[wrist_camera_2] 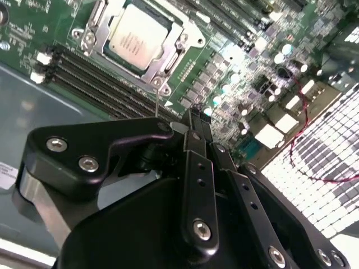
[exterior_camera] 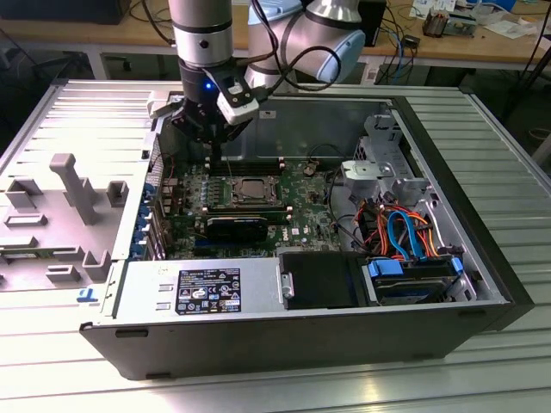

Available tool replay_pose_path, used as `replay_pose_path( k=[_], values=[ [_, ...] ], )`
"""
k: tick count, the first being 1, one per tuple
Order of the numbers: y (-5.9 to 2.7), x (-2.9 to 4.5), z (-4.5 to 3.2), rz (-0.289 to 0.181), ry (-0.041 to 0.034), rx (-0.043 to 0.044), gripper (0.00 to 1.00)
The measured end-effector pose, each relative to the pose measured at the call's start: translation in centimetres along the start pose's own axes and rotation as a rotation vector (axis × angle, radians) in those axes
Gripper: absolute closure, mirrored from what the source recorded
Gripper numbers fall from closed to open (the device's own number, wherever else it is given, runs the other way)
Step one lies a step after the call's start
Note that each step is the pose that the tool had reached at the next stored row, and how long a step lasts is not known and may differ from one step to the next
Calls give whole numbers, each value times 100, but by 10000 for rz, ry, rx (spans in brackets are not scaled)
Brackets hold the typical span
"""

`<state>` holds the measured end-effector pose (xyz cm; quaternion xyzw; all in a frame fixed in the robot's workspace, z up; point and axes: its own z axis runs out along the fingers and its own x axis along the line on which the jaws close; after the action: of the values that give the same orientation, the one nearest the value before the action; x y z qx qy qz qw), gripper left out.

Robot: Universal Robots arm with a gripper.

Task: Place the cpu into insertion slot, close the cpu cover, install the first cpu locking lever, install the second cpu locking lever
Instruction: 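Install the first cpu locking lever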

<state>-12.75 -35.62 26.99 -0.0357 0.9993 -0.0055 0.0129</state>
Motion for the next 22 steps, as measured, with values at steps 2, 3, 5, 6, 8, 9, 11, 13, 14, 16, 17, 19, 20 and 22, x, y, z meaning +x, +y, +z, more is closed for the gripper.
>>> replay_pose_path(
  k=[2, 3, 5, 6, 8, 9, 11, 13, 14, 16, 17, 19, 20, 22],
  values=[
    [44, -3, 3, -1, 1, 1, 89],
    [55, -3, 7, 0, 0, 1, 89],
    [68, -4, 19, -1, 1, 1, 89],
    [76, -4, 27, -1, 1, 1, 89],
    [92, -5, 42, 63, 10, 13, 89],
    [96, -5, 45, 104, 12, 16, 89],
    [105, -6, 51, 151, 11, 16, 89],
    [108, -6, 54, 153, 10, 17, 89],
    [111, -8, 54, 153, 13, 18, 89],
    [117, -19, 56, 151, 13, 18, 89],
    [121, -26, 57, 152, 12, 18, 89],
    [130, -48, 59, 153, 12, 18, 89],
    [131, -63, 60, 152, 13, 19, 89],
    [131, -96, 63, 153, 12, 18, 89]
  ],
)
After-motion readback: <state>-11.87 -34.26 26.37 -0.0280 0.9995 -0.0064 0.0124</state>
